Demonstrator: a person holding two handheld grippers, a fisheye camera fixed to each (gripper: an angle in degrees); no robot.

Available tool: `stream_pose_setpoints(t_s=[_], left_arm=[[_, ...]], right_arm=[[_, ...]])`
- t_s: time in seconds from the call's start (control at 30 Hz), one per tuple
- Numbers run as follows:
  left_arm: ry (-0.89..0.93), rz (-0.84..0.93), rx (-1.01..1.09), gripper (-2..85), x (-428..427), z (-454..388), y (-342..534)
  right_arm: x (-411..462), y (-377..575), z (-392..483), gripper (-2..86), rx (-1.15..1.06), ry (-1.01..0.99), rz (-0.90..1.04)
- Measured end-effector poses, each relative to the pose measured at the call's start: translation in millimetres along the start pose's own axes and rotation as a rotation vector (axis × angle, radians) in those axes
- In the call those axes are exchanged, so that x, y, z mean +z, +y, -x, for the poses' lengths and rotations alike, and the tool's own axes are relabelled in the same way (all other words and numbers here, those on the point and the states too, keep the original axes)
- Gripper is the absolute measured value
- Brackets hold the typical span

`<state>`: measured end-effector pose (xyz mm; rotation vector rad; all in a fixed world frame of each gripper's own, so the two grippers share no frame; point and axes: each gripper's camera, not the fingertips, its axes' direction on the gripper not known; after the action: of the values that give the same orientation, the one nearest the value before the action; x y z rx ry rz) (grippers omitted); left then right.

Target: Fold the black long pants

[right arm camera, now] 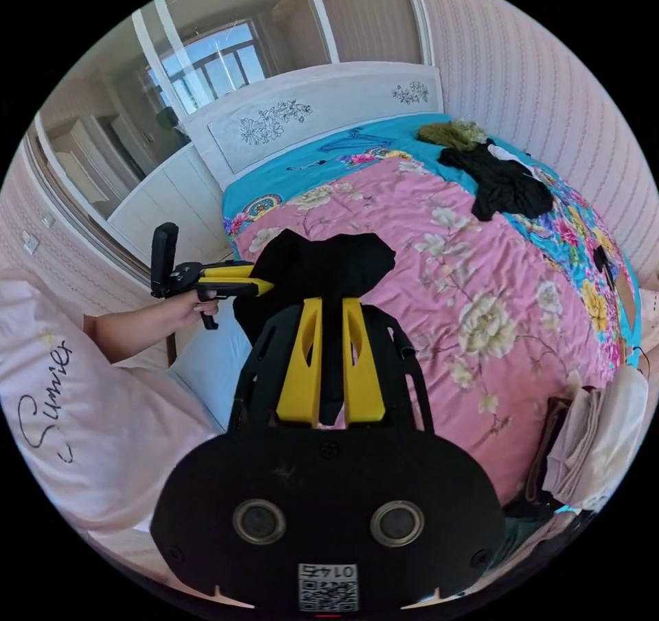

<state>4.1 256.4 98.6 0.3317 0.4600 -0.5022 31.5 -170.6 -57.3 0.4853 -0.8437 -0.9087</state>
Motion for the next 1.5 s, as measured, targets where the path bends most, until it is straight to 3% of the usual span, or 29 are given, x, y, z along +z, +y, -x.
stream_pose_setpoints(t_s=[0.13,0.3,0.47,0.57,0.67,0.77,0.87,1.1,1.33,1.5], left_arm=[[0.143,-0.032,0.146,8.3,54,-87,-66],[0.320,-0.100,0.276,8.7,158,-256,-165],[0.367,-0.077,0.231,9.9,274,-395,-218],[0.298,0.080,0.257,9.8,363,-448,-224],[0.051,0.221,0.422,9.5,422,-491,-213],[0.009,0.158,0.513,9.1,426,-509,-204],[0.103,0.127,0.504,8.7,421,-507,-202],[0.212,-0.007,0.586,7.8,350,-499,-184],[0.379,0.069,0.638,7.7,315,-526,-135],[0.510,0.117,0.732,8.7,299,-597,-98]], right_arm=[[-102,32,-45,4.7,0.085,0.120,-0.051],[-265,79,-116,5.2,0.250,0.402,-0.091],[-367,111,-208,6.9,0.517,0.568,0.036],[-384,153,-250,6.0,0.752,0.687,0.033],[-369,193,-263,5.7,0.803,0.633,0.023],[-354,228,-272,5.5,0.855,0.568,0.032],[-373,249,-262,5.2,0.891,0.570,-0.062],[-437,283,-181,8.9,0.771,0.550,-0.231],[-470,359,-72,10.7,0.744,0.668,-0.239],[-472,402,-34,13.4,0.838,0.784,-0.170]])
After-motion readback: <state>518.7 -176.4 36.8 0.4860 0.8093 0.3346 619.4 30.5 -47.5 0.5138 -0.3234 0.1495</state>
